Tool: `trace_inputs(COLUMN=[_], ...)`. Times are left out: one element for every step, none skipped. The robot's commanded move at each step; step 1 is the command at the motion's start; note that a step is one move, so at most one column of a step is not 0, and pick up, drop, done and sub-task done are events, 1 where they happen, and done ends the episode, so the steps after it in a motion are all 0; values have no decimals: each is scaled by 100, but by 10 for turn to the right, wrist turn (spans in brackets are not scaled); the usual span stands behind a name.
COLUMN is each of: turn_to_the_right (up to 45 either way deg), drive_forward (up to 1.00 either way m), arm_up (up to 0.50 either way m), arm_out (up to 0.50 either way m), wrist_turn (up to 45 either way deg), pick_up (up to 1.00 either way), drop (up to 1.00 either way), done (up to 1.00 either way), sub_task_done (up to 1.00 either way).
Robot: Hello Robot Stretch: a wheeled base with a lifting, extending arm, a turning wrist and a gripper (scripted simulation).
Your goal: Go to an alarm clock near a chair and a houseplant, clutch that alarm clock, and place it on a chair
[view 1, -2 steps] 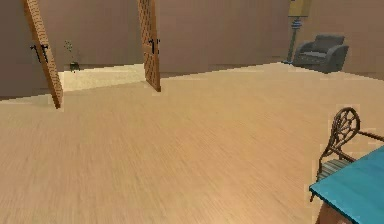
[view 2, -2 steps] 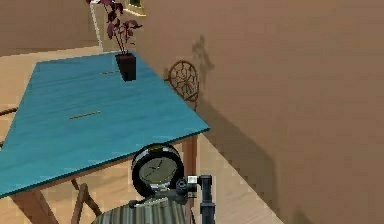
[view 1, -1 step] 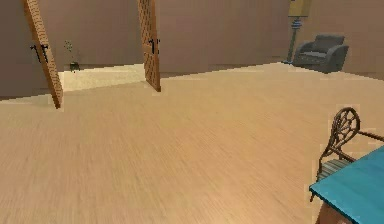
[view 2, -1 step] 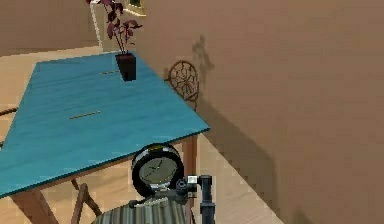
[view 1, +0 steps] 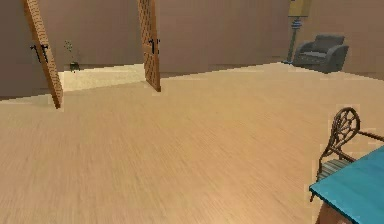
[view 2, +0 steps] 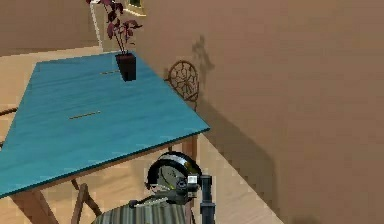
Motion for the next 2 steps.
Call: trace_inputs(turn_to_the_right=[0,0], drive_forward=[0,0], arm_up=[10,0], arm_out=[0,-8], wrist_turn=[0,0], pick_up=[0,0], drop=[0,0], done=[0,0], sub_task_done=[0,0])
